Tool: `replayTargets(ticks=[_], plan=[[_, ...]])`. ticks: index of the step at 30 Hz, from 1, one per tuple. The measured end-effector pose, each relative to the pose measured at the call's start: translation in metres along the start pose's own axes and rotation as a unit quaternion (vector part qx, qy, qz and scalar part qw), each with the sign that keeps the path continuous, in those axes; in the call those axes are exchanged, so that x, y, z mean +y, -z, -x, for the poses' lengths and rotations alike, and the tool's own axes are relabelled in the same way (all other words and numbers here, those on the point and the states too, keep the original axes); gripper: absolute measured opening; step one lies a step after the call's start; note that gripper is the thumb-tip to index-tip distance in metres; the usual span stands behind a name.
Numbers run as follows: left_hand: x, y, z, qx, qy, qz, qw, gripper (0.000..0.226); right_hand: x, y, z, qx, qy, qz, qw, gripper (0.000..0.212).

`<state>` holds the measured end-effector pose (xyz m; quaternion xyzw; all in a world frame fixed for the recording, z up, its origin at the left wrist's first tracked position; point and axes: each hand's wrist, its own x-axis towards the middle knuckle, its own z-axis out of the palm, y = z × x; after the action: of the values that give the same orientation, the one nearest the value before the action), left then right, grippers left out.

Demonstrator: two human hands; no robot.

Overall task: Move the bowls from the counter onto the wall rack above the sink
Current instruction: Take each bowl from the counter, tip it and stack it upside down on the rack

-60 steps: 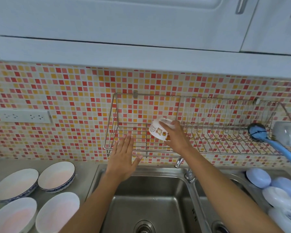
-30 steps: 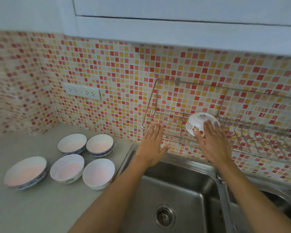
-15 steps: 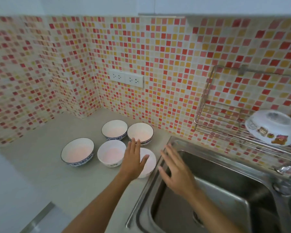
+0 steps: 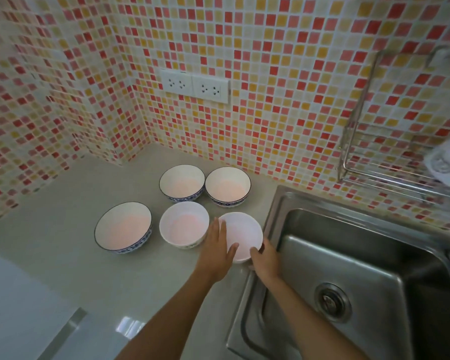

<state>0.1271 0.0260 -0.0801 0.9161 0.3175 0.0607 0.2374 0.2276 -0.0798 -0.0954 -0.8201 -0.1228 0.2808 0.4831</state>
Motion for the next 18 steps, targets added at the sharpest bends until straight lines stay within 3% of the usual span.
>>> replayTargets(ticks=[4,8,18], plan=[[0.000,0.001,0.001,0.022,-0.017,0.038,0.999,0.065,-0.014,0.004,0.000,0.015,-0.034,-0.070,0.997,0.048],[0.015,0.010,-0.005,0.047,0.000,0.163,0.986,0.057,-0.023,0.026,0.015,0.025,-0.056,-0.143,0.988,0.048],[0.111,0.003,0.006,0.050,-0.049,0.334,0.940,0.035,-0.013,0.118,0.056,0.095,-0.062,-0.214,0.970,0.041]])
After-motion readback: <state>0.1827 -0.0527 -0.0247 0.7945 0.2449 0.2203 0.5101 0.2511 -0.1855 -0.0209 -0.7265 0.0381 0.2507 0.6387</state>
